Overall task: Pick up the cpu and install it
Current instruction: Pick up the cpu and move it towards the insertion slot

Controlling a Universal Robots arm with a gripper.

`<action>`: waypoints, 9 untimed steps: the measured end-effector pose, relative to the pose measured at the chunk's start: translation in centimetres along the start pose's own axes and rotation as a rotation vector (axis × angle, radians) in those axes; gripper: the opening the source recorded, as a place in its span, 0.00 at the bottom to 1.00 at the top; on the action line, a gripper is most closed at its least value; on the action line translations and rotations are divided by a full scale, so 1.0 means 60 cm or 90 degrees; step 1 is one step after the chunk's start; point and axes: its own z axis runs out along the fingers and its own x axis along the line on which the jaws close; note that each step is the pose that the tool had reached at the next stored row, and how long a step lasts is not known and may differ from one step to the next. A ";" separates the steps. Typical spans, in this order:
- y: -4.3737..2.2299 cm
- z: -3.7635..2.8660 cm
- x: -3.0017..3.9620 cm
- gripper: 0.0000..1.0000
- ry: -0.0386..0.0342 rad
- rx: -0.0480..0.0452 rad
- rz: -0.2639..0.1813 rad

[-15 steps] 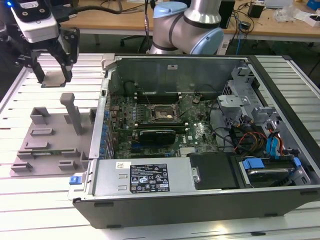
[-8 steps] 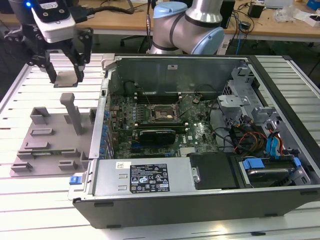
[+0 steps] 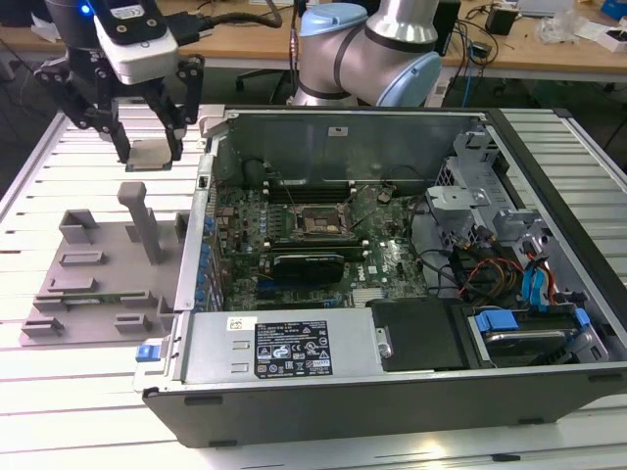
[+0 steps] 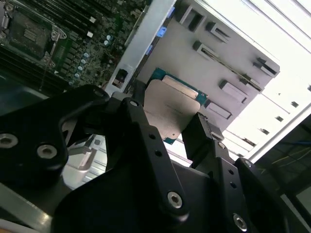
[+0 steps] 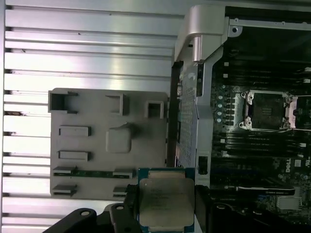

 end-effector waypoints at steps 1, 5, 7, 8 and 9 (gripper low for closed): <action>0.000 0.000 -0.010 0.55 0.0002 -0.0001 0.000; -0.001 0.001 -0.026 0.55 0.0009 -0.0001 0.000; -0.002 0.001 -0.034 0.55 0.0013 -0.0001 0.000; -0.002 0.002 -0.040 0.55 0.0015 -0.0001 0.000; -0.002 0.002 -0.043 0.55 0.0016 -0.0001 0.000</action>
